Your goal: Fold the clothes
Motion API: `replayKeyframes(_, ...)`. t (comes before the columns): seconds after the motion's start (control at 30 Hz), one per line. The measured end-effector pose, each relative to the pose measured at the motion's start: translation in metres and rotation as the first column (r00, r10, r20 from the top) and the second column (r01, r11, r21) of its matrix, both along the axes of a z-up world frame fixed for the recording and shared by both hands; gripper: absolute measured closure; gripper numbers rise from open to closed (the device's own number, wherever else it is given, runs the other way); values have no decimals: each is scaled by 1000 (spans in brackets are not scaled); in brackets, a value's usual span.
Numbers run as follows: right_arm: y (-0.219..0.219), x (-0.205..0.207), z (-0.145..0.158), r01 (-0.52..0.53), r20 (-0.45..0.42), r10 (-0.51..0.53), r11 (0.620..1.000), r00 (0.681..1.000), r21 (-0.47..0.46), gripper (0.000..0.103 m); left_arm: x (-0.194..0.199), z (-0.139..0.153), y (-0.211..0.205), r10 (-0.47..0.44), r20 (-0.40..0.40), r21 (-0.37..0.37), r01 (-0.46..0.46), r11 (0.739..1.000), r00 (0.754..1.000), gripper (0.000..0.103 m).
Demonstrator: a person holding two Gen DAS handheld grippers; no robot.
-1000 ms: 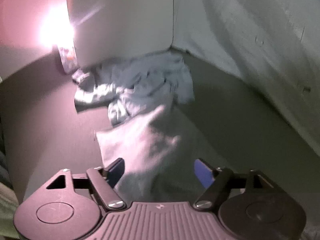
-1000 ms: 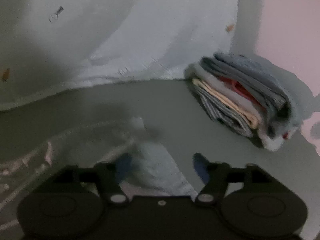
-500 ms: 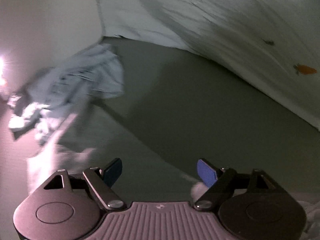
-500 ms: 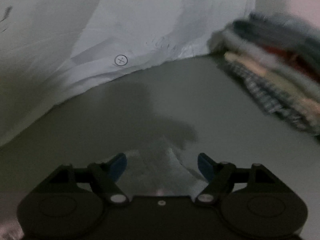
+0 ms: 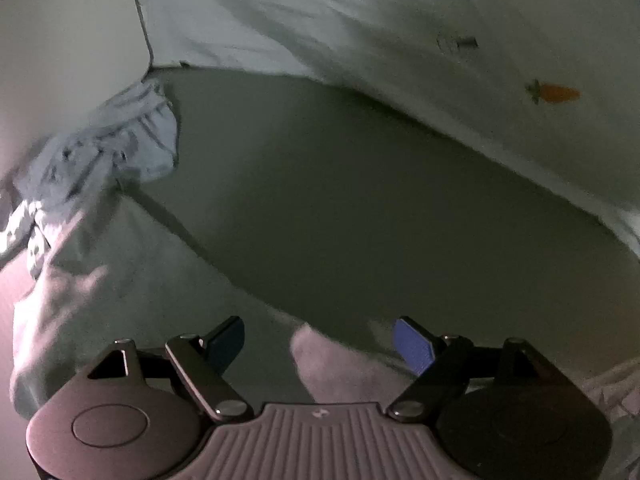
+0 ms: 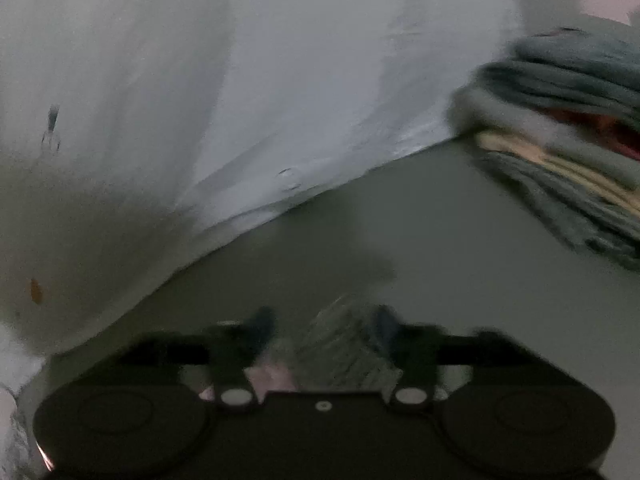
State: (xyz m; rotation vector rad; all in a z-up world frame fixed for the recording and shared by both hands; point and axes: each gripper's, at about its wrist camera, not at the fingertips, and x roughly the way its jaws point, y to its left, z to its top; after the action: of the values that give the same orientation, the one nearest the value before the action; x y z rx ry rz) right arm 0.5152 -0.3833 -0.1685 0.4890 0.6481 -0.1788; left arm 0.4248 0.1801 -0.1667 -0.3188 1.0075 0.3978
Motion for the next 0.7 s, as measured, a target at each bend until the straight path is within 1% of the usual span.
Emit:
replayKeyframes(0.03, -8, -14, 2, 15, 7, -15, 999, 1000, -33, 35, -2, -1, -7, -11, -5, -3, 11, 1000, 1000, 20)
replayKeyframes(0.07, -14, -27, 1, 29, -4, -29, 997, 1000, -72, 35, -4, -2, -14, -22, -8, -7, 22, 1000, 1000, 20)
replayKeyframes(0.13, -23, -52, -6, 40, -57, -49, 988, 997, -150, 36, -9, -4, -26, -52, -13, -29, 52, 998, 999, 20)
replayKeyframes(0.2, -24, -75, -16, 18, -115, -44, 976, 992, -216, 40, -13, -5, -39, -86, -19, -53, 85, 995, 996, 20)
replayKeyframes(0.23, -23, -86, -22, -2, -143, -33, 972, 989, -234, 40, -15, -6, -46, -102, -24, -62, 100, 993, 995, 20)
replayKeyframes(0.33, -14, -110, -44, -75, -203, 28, 970, 979, -230, 39, -20, -8, -66, -144, -32, -95, 140, 986, 989, 20)
replayKeyframes(0.4, -3, -114, -57, -110, -229, 57, 967, 972, -229, 28, -23, -8, -79, -171, -28, -119, 166, 979, 985, 20)
replayKeyframes(0.47, 6, -111, -68, -126, -242, 66, 962, 968, -241, 28, -27, -6, -93, -199, -18, -134, 195, 972, 980, 20)
replayKeyframes(0.53, 17, -109, -73, -143, -219, 85, 954, 972, -264, 48, -31, -2, -104, -227, -9, -128, 224, 966, 974, 20)
replayKeyframes(0.57, 23, -109, -72, -147, -200, 88, 942, 976, -302, 66, -34, 1, -109, -240, -4, -118, 237, 964, 971, 20)
replayKeyframes(0.6, 27, -111, -68, -156, -186, 98, 931, 978, -329, 89, -38, 4, -114, -252, 0, -108, 251, 962, 968, 20)
replayKeyframes(0.63, 29, -113, -60, -157, -163, 107, 926, 981, -343, 94, -42, 7, -119, -265, 4, -97, 264, 960, 964, 20)
replayKeyframes(0.7, 33, -132, -36, -136, -80, 115, 918, 990, -372, 97, -52, 12, -126, -279, 14, -84, 279, 956, 960, 20)
